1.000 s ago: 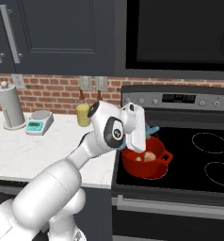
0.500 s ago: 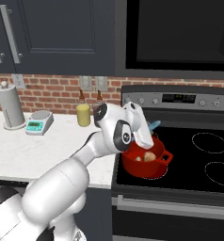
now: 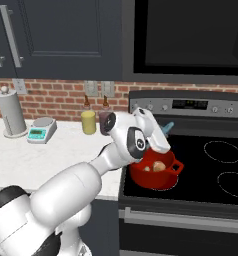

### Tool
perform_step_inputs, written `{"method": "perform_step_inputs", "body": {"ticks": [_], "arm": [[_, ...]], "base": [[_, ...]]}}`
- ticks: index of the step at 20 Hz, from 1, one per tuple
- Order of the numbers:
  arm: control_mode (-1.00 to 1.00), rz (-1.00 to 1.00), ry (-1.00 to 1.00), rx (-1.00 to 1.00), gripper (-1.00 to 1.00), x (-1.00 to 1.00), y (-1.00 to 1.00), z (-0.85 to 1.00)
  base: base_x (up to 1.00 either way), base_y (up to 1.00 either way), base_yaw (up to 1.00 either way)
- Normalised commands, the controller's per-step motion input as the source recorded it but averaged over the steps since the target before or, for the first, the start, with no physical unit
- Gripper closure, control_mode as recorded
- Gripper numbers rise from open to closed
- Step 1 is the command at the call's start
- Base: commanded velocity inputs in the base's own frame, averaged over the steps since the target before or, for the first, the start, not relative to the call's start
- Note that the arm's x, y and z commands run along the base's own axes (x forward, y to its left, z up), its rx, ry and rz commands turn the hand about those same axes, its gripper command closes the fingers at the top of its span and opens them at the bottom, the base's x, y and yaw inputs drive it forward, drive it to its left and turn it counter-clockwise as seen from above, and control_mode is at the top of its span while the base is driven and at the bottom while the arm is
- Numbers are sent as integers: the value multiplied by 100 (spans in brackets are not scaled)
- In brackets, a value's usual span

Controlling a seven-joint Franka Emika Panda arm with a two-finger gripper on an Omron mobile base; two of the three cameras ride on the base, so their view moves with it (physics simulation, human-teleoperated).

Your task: Put the onion and mushroom in the pot. Retrieve the spatula and lightly stir the vegetables in the pot.

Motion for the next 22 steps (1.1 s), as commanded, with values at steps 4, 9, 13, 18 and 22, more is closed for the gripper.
{"method": "perform_step_inputs", "body": {"ticks": [4,9,13,18,22], "arm": [[-100,7,0,-13,100,29,0,0],[-100,6,0,-13,100,28,0,-4],[-100,6,0,-14,100,29,0,-19],[-100,3,0,-17,100,32,0,-25],[-100,2,0,-21,100,24,3,-34]], "base": [[0,0,0],[0,0,0],[0,0,0],[0,0,0],[0,0,0]]}}
